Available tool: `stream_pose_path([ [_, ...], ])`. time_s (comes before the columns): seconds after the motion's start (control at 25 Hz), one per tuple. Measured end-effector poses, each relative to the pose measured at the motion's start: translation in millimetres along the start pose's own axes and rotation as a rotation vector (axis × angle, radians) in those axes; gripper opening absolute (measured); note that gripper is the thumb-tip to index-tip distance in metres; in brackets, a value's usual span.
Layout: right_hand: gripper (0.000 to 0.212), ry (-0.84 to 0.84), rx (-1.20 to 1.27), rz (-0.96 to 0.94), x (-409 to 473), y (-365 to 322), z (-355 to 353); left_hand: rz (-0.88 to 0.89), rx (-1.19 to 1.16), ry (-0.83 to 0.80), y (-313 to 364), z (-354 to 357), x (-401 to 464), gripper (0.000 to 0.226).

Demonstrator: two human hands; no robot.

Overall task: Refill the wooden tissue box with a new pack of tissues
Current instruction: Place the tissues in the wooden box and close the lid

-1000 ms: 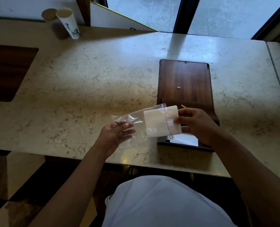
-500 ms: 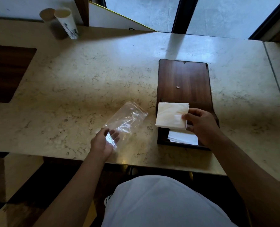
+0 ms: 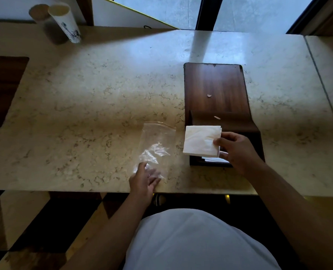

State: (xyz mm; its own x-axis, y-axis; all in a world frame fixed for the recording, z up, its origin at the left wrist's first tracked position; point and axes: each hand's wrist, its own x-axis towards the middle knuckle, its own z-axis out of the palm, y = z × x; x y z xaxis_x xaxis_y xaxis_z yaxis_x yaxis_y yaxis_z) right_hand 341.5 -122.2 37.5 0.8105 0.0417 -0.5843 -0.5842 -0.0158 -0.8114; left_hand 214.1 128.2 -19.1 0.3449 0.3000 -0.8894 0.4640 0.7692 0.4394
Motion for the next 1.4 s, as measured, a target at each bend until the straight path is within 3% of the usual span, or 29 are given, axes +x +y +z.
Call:
stream_pose_path([
  [0.2,0.029,0.025,-0.002,0.051,-4.4,10.0,-1.5,-0.071,0.394,0.061,-3.2,-18.0,-6.3,0.051],
  [0.32,0.031,-0.007,0.016,0.044,-5.4,12.8,-4.7,-0.182,0.445,0.028,-2.9,-20.8,-19.3,0.063],
  [0.52,0.027,-0.218,0.105,0.066,-4.3,10.2,-14.3,-0.219,0.392,-0.287,6.0,27.1,-37.4,0.082],
  [0.72,0.038,-0.421,0.193,0.129,-6.7,4.3,-47.7,-0.231,0.101,-0.583,3.8,91.1,-54.7,0.092],
  [0.84,0.03,-0.402,0.136,0.146,-5.0,6.0,-73.0,-0.201,0.117,-0.616,-6.0,118.8,-67.6,0.079],
  [0.96,0.017,-0.359,0.081,0.162,0.7,8.3,-91.1,-0.003,0.271,-0.488,-21.1,133.0,-71.8,0.053],
  [1.24,0.018,-0.24,0.036,0.194,15.2,4.1,-102.0,0.171,0.542,-0.265,-31.3,155.4,-63.7,0.028],
  [1.4,0.016,-0.082,-0.081,0.142,27.2,7.0,-104.6,0.269,0.709,-0.254,-29.3,182.6,-47.6,0.015],
])
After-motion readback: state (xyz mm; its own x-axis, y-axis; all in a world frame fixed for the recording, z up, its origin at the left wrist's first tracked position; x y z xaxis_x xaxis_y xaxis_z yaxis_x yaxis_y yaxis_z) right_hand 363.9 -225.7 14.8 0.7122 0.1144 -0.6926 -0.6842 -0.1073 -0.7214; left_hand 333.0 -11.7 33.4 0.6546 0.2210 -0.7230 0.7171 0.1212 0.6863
